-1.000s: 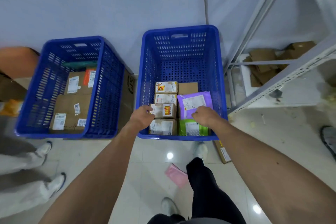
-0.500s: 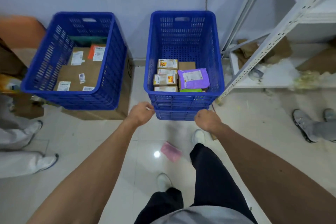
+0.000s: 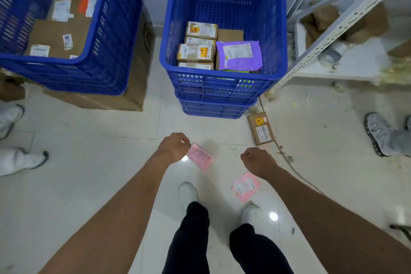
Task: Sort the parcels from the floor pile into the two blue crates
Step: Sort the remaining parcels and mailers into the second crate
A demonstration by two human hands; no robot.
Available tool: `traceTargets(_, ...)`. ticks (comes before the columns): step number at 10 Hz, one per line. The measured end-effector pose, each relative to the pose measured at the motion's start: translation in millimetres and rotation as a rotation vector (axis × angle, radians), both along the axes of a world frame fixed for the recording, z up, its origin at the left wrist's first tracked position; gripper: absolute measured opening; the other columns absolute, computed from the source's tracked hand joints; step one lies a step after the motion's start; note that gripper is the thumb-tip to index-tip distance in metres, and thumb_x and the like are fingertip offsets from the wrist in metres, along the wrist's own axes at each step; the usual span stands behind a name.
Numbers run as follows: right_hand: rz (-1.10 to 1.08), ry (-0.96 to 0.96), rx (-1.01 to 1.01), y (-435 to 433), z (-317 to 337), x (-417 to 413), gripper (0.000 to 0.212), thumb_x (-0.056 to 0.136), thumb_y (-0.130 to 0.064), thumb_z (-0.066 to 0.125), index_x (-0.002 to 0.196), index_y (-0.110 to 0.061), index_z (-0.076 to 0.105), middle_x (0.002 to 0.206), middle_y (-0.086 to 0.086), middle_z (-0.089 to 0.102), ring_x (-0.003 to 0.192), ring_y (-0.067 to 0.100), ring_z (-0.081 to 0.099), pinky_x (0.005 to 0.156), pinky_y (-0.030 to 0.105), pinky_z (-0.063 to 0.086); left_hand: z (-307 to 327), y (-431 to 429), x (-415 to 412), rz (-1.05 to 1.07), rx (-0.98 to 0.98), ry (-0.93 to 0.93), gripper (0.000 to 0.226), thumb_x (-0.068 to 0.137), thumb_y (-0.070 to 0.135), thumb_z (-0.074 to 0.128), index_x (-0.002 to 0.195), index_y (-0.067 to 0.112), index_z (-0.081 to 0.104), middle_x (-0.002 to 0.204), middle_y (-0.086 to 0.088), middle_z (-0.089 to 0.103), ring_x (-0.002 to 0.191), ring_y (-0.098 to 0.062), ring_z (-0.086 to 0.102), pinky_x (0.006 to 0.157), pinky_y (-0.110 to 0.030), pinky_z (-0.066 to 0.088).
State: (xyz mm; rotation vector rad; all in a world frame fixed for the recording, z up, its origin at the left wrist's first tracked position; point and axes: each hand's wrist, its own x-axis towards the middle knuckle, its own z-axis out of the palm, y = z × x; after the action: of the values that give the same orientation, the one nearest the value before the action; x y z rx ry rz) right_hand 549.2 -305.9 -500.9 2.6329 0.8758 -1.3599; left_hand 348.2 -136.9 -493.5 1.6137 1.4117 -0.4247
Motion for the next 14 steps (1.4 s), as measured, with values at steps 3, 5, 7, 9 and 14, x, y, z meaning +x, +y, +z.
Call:
traceTargets(3,-0.119,0.253,-0.051,-38,-154,3,0.024,0.093,-0.03,0.045,0.094,-0.013,0.062,0.106,0.016,0.07,0.101,0.034,0.066,0.088,0.038,0.054,-148,-52,17,0.032,-0.013,0.068,0.024,0.094,0.022,0.052,0.108,0.027,0.071,0.11,-0.002,0.07,0.099,-0.024,0.065,0.082,-0.027,0.05)
traceTargets(5,-0.179,0.336,-0.075,-47,-304,-24,0.035,0.096,-0.026,0.046,0.115,-0.005,0.066,0.112,0.017,0.069,0.106,0.036,0.065,0.093,0.042,0.054,-293,-56,11,-0.056,-0.02,0.157,0.037,0.097,0.02,0.045,0.128,0.019,0.064,0.127,-0.007,0.066,0.11,-0.028,0.063,0.094,-0.034,0.052)
traceTargets(7,-0.334,0.391,0.005,-25,-471,-57,0.042,0.08,-0.033,0.053,0.103,0.0,0.065,0.108,0.023,0.068,0.103,0.041,0.064,0.087,0.045,0.05,-448,-40,-7,-0.1,0.011,0.204,0.045,0.096,0.022,0.046,0.14,0.015,0.05,0.139,-0.009,0.057,0.121,-0.031,0.056,0.092,-0.032,0.045)
traceTargets(9,-0.72,0.443,0.112,3,-561,-80,0.029,0.079,-0.031,0.065,0.095,-0.007,0.067,0.091,0.011,0.069,0.087,0.03,0.067,0.085,0.044,0.055,-544,-30,-6,-0.05,0.049,0.198,0.042,0.095,0.021,0.049,0.135,0.01,0.046,0.129,-0.011,0.059,0.114,-0.031,0.06,0.093,-0.035,0.049)
traceTargets(14,-0.777,0.5,0.15,-5,-443,-73,0.016,0.097,-0.021,0.05,0.106,-0.015,0.062,0.115,0.013,0.064,0.107,0.033,0.062,0.099,0.046,0.051,-435,-77,-13,0.542,-0.287,-0.02,0.003,0.091,0.004,0.062,0.092,0.006,0.065,0.088,-0.011,0.063,0.08,-0.026,0.061,0.074,-0.029,0.054)
